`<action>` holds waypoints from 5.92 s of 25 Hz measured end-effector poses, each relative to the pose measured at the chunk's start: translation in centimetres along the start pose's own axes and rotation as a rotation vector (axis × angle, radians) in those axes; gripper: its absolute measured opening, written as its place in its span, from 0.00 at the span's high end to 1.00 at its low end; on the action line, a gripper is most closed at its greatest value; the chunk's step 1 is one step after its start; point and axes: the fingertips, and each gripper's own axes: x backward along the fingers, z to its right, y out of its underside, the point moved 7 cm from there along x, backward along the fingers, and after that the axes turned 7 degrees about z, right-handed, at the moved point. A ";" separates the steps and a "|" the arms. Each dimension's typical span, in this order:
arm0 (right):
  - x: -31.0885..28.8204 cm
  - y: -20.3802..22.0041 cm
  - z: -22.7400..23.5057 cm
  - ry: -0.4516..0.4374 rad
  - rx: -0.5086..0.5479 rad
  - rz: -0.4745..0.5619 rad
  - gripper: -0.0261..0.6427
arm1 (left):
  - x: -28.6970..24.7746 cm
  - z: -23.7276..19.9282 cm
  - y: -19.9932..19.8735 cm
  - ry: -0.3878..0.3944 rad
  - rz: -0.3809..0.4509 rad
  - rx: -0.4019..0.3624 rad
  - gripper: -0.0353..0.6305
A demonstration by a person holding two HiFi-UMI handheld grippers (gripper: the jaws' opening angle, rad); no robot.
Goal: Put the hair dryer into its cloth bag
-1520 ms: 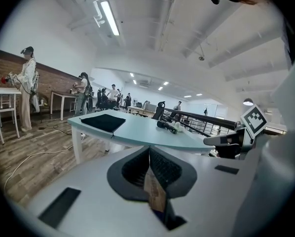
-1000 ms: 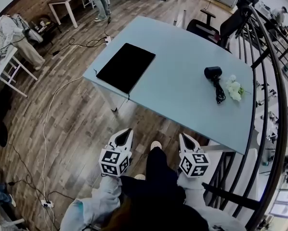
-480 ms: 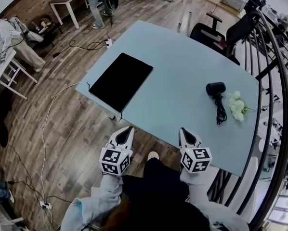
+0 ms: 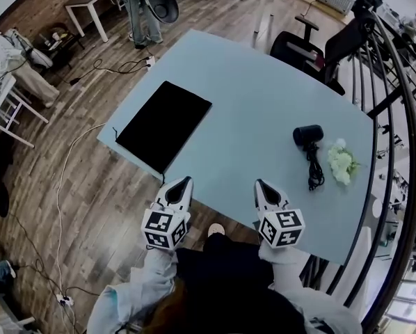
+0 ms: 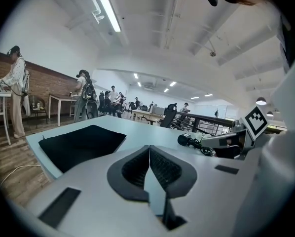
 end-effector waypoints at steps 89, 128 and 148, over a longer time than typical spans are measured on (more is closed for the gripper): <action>-2.5 2.4 21.9 0.432 0.061 -0.485 0.65 | -23.7 3.9 2.5 0.411 -0.307 -0.061 0.92; -0.2 1.1 3.4 0.119 0.103 -0.287 0.65 | -7.7 0.7 0.8 0.144 -0.158 -0.061 0.92; -9.3 2.1 -11.3 0.175 -0.024 -0.312 0.65 | -3.7 -19.6 -2.6 0.376 -0.391 -0.270 0.92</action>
